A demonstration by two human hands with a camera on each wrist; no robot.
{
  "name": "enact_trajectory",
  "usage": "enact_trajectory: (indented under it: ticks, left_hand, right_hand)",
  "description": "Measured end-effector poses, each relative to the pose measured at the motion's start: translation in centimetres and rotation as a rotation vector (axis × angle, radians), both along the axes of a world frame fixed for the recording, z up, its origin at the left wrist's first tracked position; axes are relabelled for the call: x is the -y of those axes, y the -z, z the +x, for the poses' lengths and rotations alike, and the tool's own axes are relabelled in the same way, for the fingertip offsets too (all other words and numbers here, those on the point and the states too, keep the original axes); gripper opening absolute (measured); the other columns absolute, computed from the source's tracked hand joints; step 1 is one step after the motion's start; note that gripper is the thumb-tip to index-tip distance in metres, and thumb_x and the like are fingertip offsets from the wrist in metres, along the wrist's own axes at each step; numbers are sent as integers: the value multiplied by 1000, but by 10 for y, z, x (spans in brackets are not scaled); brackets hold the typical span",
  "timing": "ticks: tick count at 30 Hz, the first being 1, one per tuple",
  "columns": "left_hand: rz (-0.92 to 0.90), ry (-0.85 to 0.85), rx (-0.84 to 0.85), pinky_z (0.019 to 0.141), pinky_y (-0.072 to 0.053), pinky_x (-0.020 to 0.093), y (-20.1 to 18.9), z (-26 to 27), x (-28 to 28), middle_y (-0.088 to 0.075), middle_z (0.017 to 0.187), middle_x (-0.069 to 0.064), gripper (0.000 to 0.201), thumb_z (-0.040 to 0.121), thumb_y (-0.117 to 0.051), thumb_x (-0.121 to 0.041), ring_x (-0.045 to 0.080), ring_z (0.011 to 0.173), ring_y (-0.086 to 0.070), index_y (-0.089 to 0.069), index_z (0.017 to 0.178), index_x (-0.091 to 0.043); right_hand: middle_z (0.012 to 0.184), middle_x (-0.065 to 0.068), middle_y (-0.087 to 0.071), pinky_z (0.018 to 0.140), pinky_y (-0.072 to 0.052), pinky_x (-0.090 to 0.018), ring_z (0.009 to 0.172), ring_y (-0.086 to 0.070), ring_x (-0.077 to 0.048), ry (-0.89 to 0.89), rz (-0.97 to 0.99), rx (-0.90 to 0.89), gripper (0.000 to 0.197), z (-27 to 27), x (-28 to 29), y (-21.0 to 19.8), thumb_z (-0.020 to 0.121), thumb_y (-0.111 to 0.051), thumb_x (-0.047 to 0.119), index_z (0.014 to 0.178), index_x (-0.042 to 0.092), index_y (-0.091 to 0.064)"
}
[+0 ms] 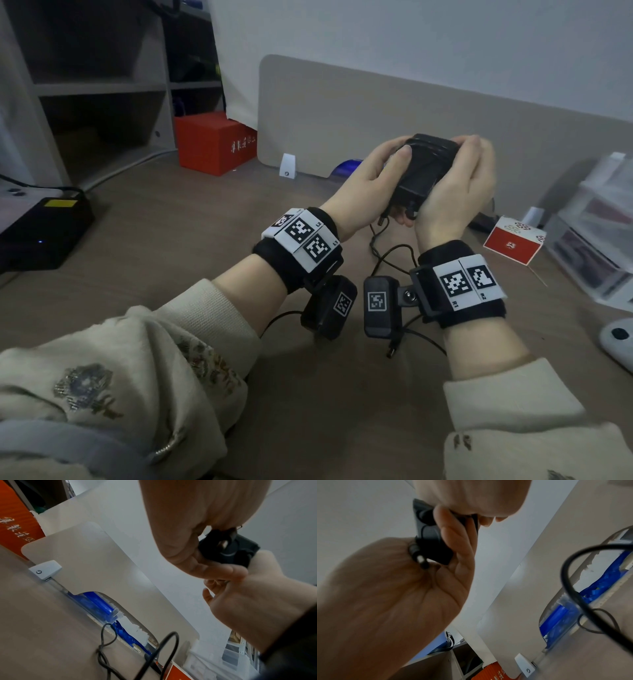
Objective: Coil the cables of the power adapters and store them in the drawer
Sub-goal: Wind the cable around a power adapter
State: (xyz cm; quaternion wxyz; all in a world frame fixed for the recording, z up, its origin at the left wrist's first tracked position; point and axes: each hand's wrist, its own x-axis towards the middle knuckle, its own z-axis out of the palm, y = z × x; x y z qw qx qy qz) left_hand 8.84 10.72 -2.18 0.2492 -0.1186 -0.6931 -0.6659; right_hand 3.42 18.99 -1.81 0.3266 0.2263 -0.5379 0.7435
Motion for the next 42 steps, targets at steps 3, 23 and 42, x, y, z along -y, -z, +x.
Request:
enact_trajectory:
  ticks: [3, 23, 42]
  left_hand:
    - [-14, -28, -23, 74, -57, 28, 1, 0, 0, -61, 104, -6, 36, 108, -32, -20, 12, 82, -63, -39, 141, -8]
    - [-607, -297, -236, 60, -43, 16, -1, 4, 23, -52, 60, -17, 45, 102, -42, -17, 0, 58, -54, -35, 146, -9]
    - [-498, -296, -347, 63, -39, 13, -10, 11, 27, -56, 68, -22, 36, 102, -41, -11, -1, 60, -51, -43, 137, -3]
  right_hand:
    - [65, 13, -55, 68, -48, -40, 71, -55, -16, -78, -17, 18, 29, 2, 1, -3, 94, -43, 18, 68, 25, -52]
    - [96, -9, -70, 82, -55, -30, 92, -67, -23, -802, 3, 590, 24, -5, -23, -21, 97, -50, 24, 96, 8, -67]
    - [85, -6, -70, 73, -57, -26, 82, -66, -17, -885, -5, 549, 28, -3, -24, -23, 99, -48, 18, 87, 8, -72]
